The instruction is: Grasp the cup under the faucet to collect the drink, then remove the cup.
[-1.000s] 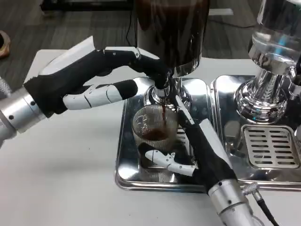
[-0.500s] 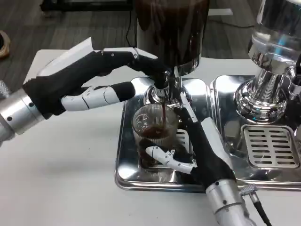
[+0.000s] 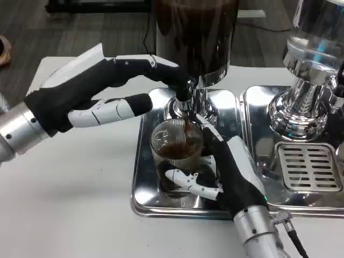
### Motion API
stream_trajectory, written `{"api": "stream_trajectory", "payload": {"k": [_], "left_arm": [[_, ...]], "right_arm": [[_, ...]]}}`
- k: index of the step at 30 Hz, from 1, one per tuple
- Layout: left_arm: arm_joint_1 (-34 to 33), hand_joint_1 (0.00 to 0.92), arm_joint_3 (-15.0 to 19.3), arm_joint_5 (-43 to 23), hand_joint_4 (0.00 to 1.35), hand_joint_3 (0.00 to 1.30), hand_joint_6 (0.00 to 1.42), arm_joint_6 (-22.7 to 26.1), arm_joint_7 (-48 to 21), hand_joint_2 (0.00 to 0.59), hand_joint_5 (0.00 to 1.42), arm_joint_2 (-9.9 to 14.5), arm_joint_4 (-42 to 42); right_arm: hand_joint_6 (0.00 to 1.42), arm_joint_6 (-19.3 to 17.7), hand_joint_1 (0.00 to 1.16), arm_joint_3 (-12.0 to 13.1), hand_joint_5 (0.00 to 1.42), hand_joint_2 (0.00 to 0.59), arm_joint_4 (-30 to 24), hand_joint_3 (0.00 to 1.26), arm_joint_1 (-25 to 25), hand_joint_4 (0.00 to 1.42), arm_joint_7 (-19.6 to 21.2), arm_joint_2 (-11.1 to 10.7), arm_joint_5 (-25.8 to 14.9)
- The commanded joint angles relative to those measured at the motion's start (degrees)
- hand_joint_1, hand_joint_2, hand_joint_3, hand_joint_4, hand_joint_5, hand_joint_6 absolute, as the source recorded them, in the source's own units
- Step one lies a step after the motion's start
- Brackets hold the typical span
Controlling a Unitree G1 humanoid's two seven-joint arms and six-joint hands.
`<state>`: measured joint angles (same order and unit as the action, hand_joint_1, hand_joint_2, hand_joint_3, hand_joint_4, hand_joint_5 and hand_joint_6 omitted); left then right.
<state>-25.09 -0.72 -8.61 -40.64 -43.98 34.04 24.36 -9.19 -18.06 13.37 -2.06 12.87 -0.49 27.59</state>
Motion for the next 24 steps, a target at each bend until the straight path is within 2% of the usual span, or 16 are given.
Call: {"api": "stream_trajectory", "payload": {"k": [1,6,9,17,24], "left_arm": [[1.3,0.000,1.4,-0.3,0.29,0.33,0.26,-0.7,0.2,0.099,0.29,0.3,0.2],[1.7,0.000,6.3,-2.7,0.24,0.25,0.26,-3.3,4.2,0.083,0.28,-2.3,1.9],[1.3,0.000,7.7,-2.8,0.23,0.24,0.26,-4.2,5.5,0.087,0.28,-3.0,3.1],[1.5,0.000,9.4,-1.7,0.23,0.24,0.28,-4.6,8.0,0.095,0.28,-3.3,5.1],[2.7,0.000,9.3,-1.0,0.24,0.25,0.28,-4.2,8.3,0.095,0.28,-2.7,6.1]], "right_arm": [[0.39,0.9,0.68,0.0,0.35,0.172,-0.7,0.21,0.5,0.27,1.6,0.5,0.5],[0.43,1.7,0.70,-0.3,0.41,0.187,-1.1,0.27,0.6,0.32,3.0,0.8,1.1],[0.44,1.8,0.70,-0.4,0.42,0.187,-1.0,0.28,0.6,0.33,3.3,0.9,1.2],[0.47,1.8,0.70,-0.7,0.46,0.187,-0.8,0.32,0.6,0.37,5.2,1.3,1.9],[0.52,1.0,0.71,-0.6,0.53,0.198,-0.5,0.36,1.0,0.42,7.7,1.5,2.7]]}}
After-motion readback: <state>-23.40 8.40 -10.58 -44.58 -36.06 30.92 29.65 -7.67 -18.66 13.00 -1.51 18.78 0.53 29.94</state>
